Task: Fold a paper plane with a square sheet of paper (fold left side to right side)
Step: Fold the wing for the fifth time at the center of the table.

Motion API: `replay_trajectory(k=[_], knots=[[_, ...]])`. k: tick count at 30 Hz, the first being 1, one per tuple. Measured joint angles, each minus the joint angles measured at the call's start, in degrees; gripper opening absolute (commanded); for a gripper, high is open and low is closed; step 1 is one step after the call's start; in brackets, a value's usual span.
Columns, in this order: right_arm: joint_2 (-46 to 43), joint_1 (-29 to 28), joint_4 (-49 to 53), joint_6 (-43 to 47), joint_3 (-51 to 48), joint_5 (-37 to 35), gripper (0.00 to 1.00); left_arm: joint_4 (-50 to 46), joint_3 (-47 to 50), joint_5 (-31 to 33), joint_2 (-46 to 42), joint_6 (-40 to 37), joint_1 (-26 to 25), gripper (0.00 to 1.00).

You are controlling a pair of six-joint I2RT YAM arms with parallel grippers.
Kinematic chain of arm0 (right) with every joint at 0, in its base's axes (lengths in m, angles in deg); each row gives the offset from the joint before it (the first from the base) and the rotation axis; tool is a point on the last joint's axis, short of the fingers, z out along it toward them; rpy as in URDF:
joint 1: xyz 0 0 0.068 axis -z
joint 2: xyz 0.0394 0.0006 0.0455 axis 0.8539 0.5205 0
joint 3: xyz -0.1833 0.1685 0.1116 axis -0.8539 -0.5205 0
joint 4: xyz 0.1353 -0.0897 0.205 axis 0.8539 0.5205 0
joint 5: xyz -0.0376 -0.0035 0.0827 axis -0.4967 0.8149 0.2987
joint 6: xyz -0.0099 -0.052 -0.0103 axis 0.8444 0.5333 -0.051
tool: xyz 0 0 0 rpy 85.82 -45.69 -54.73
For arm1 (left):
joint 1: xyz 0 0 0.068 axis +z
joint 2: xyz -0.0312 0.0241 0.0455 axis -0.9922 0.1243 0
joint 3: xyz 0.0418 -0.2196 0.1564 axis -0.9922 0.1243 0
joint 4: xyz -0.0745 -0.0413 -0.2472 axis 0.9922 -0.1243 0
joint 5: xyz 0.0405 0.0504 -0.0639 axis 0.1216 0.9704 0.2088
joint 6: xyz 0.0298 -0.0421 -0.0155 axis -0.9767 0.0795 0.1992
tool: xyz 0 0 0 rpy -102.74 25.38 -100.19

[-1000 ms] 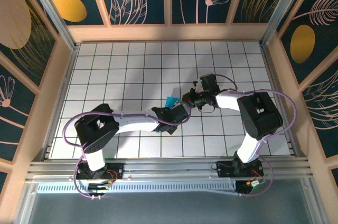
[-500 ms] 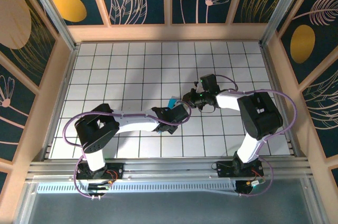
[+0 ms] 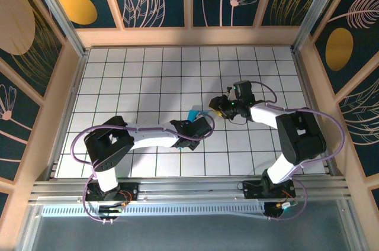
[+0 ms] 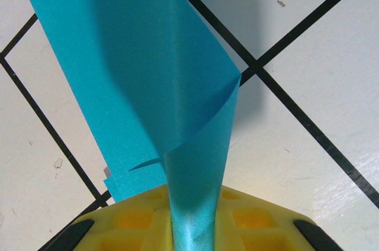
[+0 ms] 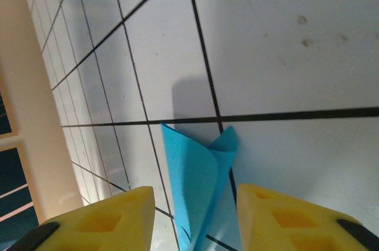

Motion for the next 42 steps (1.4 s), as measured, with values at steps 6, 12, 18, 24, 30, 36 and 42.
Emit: replay_trajectory(k=[6, 12, 18, 24, 30, 36, 42], knots=[[2.1, -0.5, -0.4, -1.1, -0.5, 1.1, 0.43, 0.1, -0.3, 0.0, 0.1, 0.0, 0.0, 0.21], [5.0, -2.4, -2.4, -2.8, -0.4, 2.1, 0.41, 0.2, -0.3, 0.0, 0.1, 0.0, 0.0, 0.21], [7.1, -3.2, -3.5, -3.5, 0.6, 2.8, 0.34, 0.2, -0.3, 0.0, 0.1, 0.0, 0.0, 0.22], [8.3, -3.2, -3.8, -4.4, 2.0, 3.1, 0.16, 0.2, -0.3, 0.0, 0.1, 0.0, 0.0, 0.25], [8.8, -3.2, -3.4, -4.3, 3.5, 3.0, 0.0, 0.3, -0.3, -0.3, 0.0, 0.0, 0.0, 0.35], [8.8, -3.2, -2.9, -4.3, 3.7, 3.0, 0.0, 0.3, -0.3, -1.3, -1.9, 0.8, -0.1, 0.47], [8.8, -3.2, -2.4, -4.3, 3.7, 3.0, 0.0, -0.3, -1.4, -0.1, -2.5, 0.8, -1.6, 0.53]])
